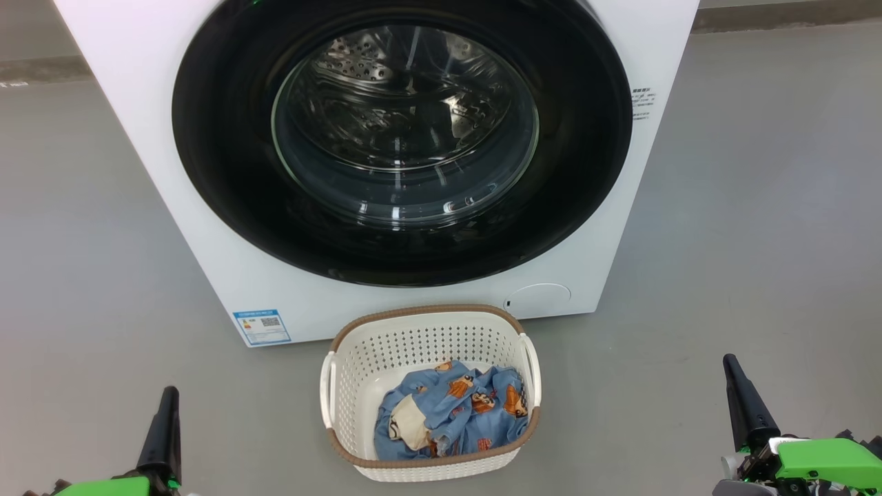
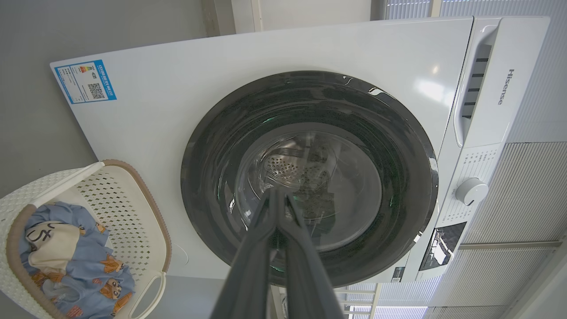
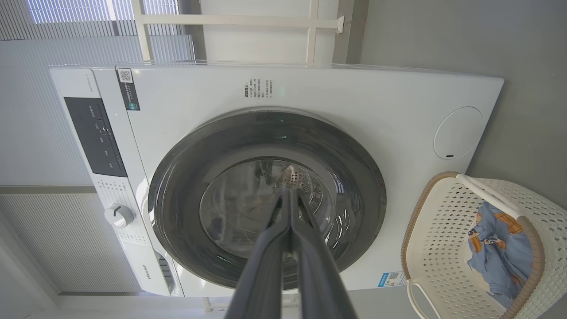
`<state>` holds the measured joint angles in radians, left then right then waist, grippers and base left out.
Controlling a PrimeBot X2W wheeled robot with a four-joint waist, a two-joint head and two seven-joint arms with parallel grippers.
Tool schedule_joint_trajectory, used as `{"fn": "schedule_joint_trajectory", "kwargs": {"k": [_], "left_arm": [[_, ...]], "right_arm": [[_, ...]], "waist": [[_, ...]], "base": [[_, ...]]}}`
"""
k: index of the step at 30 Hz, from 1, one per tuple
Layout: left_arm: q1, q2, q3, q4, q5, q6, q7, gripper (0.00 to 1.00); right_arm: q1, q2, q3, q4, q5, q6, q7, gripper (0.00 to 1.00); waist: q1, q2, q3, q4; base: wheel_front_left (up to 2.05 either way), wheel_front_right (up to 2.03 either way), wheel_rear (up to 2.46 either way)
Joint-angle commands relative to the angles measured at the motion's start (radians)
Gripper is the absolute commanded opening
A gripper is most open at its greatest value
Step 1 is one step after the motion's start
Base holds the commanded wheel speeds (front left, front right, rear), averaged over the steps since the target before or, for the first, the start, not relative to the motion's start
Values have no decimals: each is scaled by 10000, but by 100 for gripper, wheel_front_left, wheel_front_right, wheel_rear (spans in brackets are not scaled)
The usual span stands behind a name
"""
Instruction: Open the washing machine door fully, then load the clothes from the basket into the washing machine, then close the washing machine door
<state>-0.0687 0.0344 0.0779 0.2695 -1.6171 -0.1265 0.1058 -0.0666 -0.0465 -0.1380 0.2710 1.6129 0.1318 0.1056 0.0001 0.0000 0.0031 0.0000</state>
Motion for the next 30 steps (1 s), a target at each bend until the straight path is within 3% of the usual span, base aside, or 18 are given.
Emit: {"fn": "schedule_joint_trajectory", "kwargs": {"k": [1, 27, 28, 30], "left_arm": [[-392, 171, 351, -247, 79, -42, 69, 0], [-392, 167, 358, -247, 85, -42, 74, 0], [0, -2, 10, 0, 37, 0, 0, 100], [60, -53, -14, 143, 42, 0, -6, 100]], "right_arm": [[-414, -42, 237, -263, -47, -11, 80, 0], [-414, -40, 235, -263, -49, -11, 82, 0], [0, 2, 0, 0, -2, 0, 0, 100], [71, 31, -2, 154, -1, 0, -16, 100]], "waist": [[-1, 0, 0, 0], [-1, 0, 0, 0], [-1, 0, 0, 0], [-1, 0, 1, 0]], "base": [[0, 0, 0], [0, 0, 0], [0, 0, 0], [0, 0, 0]]}}
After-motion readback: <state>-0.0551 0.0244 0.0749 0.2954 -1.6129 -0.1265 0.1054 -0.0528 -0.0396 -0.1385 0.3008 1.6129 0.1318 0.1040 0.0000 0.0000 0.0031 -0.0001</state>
